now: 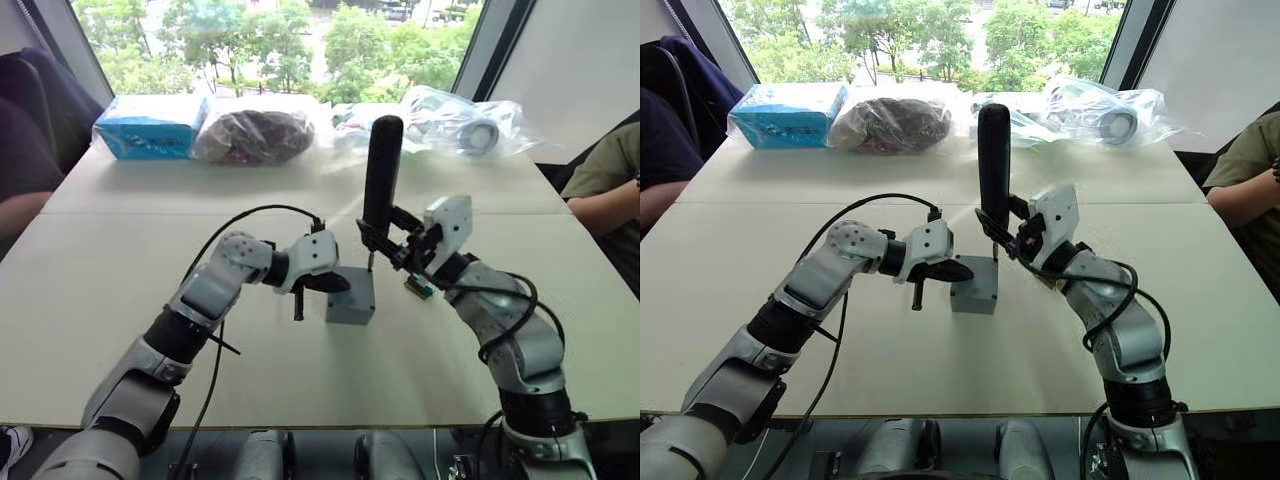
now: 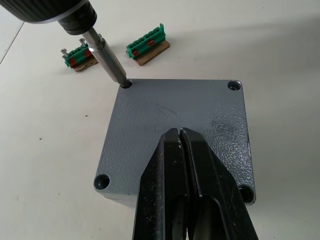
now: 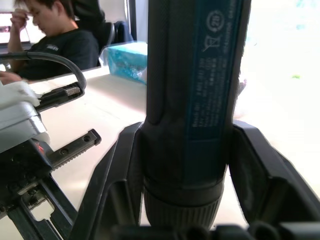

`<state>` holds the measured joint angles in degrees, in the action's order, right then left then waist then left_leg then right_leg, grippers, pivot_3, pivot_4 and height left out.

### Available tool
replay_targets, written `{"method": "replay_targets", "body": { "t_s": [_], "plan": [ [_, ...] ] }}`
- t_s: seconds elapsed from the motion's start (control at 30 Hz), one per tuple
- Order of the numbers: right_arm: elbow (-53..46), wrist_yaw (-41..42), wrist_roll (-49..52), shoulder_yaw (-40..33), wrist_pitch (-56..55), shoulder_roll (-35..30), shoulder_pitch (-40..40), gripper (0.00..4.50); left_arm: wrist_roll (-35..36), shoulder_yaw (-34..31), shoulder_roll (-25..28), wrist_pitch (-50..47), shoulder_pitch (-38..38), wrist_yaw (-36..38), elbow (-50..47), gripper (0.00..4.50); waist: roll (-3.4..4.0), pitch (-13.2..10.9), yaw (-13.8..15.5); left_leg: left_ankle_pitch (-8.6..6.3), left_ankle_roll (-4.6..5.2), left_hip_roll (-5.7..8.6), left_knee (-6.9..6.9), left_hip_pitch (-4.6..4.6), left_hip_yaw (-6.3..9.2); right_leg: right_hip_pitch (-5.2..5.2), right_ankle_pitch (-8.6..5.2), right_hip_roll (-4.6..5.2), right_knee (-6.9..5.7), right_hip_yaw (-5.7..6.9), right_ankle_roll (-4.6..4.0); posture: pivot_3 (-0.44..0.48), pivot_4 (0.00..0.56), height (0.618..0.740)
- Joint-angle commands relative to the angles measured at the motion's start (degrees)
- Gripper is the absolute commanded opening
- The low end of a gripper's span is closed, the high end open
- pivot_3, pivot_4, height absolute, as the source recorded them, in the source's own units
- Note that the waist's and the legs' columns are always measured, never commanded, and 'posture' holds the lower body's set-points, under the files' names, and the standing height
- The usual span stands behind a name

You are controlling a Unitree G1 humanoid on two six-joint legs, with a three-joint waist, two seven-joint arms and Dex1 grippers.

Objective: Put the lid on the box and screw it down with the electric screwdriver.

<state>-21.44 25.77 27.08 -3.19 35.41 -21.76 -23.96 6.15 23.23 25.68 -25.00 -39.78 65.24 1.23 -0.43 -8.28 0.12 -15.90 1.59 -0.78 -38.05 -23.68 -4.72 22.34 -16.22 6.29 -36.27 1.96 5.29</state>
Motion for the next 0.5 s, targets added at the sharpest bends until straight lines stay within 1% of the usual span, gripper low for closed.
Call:
{"method": "replay_targets", "body": {
  "t_s": [0.03,0.1,0.13,0.17,0.23,0.3,0.33,0.4,0.47,0.5],
  "plan": [
    [-2.45,-7.51,11.38,-11.43,10.17,-1.01,-13.76,1.85,1.13,-0.26,0.22,-2.41,1.37,0.33,-0.56,0.00,0.30,-0.29,-0.04,0.03,-0.04,0.02,0.00,-0.13,0.00,0.14,0.03,0.03,-0.02,0.00,0.01,0.000,0.150,0.740],
    [-0.09,-12.15,16.02,-16.15,17.41,-2.37,-21.16,1.85,5.23,-4.27,-1.16,-7.53,1.30,-1.42,-2.29,0.00,0.35,-0.32,-0.01,0.12,-0.12,0.06,-0.02,-0.70,0.02,0.69,0.14,0.04,-0.09,0.06,0.13,0.000,0.150,0.740],
    [1.19,-13.27,17.77,-18.01,20.35,-3.53,-23.91,1.85,8.13,-7.15,-2.39,-11.04,1.03,-2.92,-3.58,0.00,0.39,-0.35,0.10,0.17,-0.19,0.07,-0.02,-0.84,0.02,0.85,0.19,0.04,-0.12,0.07,0.24,0.000,0.150,0.740],
    [2.55,-13.90,18.82,-19.27,22.98,-4.97,-25.73,1.85,9.21,-9.25,-3.42,-13.78,0.52,-5.50,-4.67,0.00,0.39,-0.37,0.13,0.32,-0.45,0.07,-0.02,-0.91,0.04,0.88,0.21,0.01,-0.11,0.17,0.27,0.000,0.150,0.740],
    [4.99,-14.86,19.33,-20.69,27.17,-8.03,-27.47,1.85,7.32,-12.74,-5.88,-11.55,0.08,-13.31,-5.85,0.00,0.38,-0.38,0.24,0.33,-0.43,0.06,-0.02,-1.09,0.12,0.91,0.21,-0.07,-0.01,0.34,0.29,0.000,0.150,0.740],
    [8.18,-14.09,16.74,-19.76,31.01,-14.52,-26.55,1.85,9.17,-16.37,-6.36,-14.89,-1.39,-16.13,-6.62,0.00,0.34,-0.41,0.31,0.29,-0.36,0.06,-0.02,-1.16,0.11,0.91,0.21,-0.10,0.07,0.36,0.31,0.000,0.150,0.740],
    [9.55,-13.28,15.77,-19.09,32.48,-17.49,-25.53,1.85,11.04,-17.93,-6.29,-16.94,-1.83,-16.11,-7.14,0.00,0.33,-0.42,0.42,0.25,-0.28,0.08,-0.08,-1.24,0.07,0.92,0.22,-0.15,0.10,0.38,0.33,0.000,0.150,0.740],
    [11.84,-11.26,14.24,-16.86,35.03,-22.82,-22.69,1.85,13.97,-19.82,-5.34,-19.75,-1.93,-15.44,-8.75,0.00,0.34,-0.43,0.58,0.09,0.02,0.12,-0.16,-1.30,0.05,0.92,0.26,-0.20,0.13,0.40,0.39,0.000,0.150,0.740],
    [14.17,-8.53,11.95,-12.93,37.89,-29.08,-18.00,1.85,15.78,-20.14,-2.78,-20.16,-1.09,-13.12,-11.24,0.00,0.36,-0.45,0.54,0.07,0.06,0.16,-0.18,-1.31,0.02,0.92,0.27,-0.30,0.14,0.41,0.42,0.000,0.150,0.740],
    [15.00,-7.77,11.32,-11.63,39.40,-30.99,-16.64,1.85,16.51,-20.13,-1.80,-20.05,-0.71,-12.35,-12.10,0.00,0.37,-0.46,0.48,0.06,0.07,0.17,-0.18,-1.31,0.00,0.93,0.27,-0.32,0.15,0.40,0.44,0.000,0.150,0.740]
  ]
}}
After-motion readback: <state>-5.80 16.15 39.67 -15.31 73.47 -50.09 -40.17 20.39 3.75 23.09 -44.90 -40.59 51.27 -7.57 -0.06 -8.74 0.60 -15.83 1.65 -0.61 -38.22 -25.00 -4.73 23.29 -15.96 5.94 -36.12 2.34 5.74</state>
